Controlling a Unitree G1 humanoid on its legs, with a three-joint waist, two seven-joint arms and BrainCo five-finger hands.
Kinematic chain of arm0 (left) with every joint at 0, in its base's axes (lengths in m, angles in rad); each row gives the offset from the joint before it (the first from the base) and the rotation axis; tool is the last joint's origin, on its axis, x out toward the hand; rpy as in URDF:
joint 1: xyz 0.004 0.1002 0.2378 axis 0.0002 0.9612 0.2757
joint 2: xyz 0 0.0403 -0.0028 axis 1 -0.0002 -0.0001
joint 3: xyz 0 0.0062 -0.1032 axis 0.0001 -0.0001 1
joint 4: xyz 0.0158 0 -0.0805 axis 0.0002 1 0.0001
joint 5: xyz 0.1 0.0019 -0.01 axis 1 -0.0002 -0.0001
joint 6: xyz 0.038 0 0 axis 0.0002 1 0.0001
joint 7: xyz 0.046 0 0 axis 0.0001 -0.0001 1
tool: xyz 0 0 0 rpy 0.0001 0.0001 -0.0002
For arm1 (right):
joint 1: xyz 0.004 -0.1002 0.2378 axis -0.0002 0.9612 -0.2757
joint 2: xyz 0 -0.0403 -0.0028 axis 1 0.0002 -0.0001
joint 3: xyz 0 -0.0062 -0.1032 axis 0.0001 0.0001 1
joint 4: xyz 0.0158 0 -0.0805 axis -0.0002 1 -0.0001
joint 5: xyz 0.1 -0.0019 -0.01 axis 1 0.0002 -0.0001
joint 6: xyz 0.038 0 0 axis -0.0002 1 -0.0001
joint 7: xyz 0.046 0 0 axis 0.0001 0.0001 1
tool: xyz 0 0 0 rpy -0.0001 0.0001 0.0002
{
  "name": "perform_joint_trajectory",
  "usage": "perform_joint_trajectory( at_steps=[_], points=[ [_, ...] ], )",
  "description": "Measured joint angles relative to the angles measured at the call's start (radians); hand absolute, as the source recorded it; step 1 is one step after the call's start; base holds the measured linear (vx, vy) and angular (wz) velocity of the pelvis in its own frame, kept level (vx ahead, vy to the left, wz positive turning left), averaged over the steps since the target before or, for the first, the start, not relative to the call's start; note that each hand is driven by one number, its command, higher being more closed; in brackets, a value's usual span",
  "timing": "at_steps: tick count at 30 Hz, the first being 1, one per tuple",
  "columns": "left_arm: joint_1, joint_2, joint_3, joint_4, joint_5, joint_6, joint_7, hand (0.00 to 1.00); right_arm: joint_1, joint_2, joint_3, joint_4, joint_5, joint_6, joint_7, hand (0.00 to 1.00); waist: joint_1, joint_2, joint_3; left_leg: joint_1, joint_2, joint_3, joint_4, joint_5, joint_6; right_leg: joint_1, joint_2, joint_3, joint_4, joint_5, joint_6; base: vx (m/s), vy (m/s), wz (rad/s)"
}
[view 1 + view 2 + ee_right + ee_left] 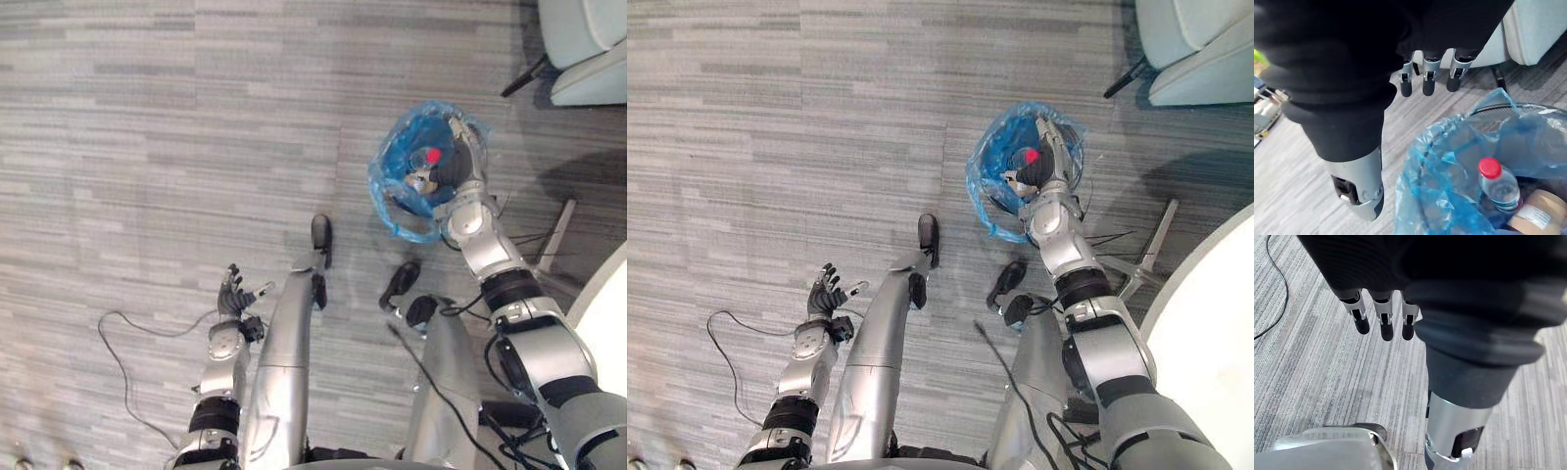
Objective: Gather rubbish on tea table into small bin, then transfer packed bag to large trash can.
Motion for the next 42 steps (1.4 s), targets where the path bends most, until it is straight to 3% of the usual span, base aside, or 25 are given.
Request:
perform_joint_trajectory(
  at_steps=[5,9,10,22,30,37,42],
  points=[
    [-0.037,-0.01,0.001,0.005,-0.012,-0.009,0.016,0.0,-0.016,-0.019,-0.009,0.086,0.001,0.022,0.001,0.0,0.027,0.021,0.011,-0.08,0.003,0.005,0.022,0.0,0.0,-0.08,-0.011,0.0,0.039,-0.011,0.007,-0.06,-0.011,0.03],
    [-0.04,-0.017,0.005,0.004,-0.012,-0.012,0.017,0.0,-0.016,-0.026,-0.009,0.093,0.008,0.037,0.003,0.0,0.031,0.033,0.027,-0.1,0.004,0.003,0.061,-0.003,0.004,-0.094,-0.017,0.005,0.067,-0.015,0.003,-0.06,0.008,-0.03],
    [-0.041,-0.017,0.005,0.003,-0.012,-0.013,0.017,0.0,-0.017,-0.032,-0.008,0.094,0.009,0.037,0.003,1.0,0.032,0.033,0.027,-0.11,0.005,0.002,0.069,-0.004,0.005,-0.103,-0.018,0.005,0.073,-0.016,0.003,-0.06,0.013,-0.04],
    [-0.055,-0.013,0.003,0.005,-0.012,-0.011,0.016,0.0,-0.017,-0.036,0.066,0.144,0.086,0.033,0.013,1.0,0.032,0.032,0.027,-0.124,0.013,0.014,0.093,-0.01,0.01,-0.124,-0.018,0.022,0.091,-0.019,0.009,-0.08,0.019,-0.03],
    [-0.065,-0.004,0.019,0.005,-0.012,-0.005,0.016,0.0,0.044,-0.013,0.08,-0.036,0.13,0.022,0.008,1.0,0.012,0.026,0.031,-0.119,0.035,0.012,0.143,-0.035,0.012,-0.107,-0.003,0.027,0.109,-0.024,0.013,-0.07,0.01,-0.07],
    [-0.074,0.017,0.042,0.008,-0.011,0.013,0.015,0.0,0.135,0.106,0.021,-0.199,0.262,0.015,0.008,1.0,-0.012,-0.013,0.055,-0.02,0.035,0.018,0.091,-0.031,0.006,-0.013,0.004,0.02,0.063,-0.014,0.01,-0.07,-0.006,0.05],
    [-0.068,0.015,0.033,0.022,-0.007,0.025,0.004,0.0,0.245,0.206,0.013,-0.304,0.416,0.014,0.033,1.0,-0.035,-0.049,0.075,0.171,0.036,0.044,-0.053,-0.008,-0.017,0.168,0.024,-0.002,-0.08,0.027,0.018,-0.02,-0.052,0.07]
  ],
)
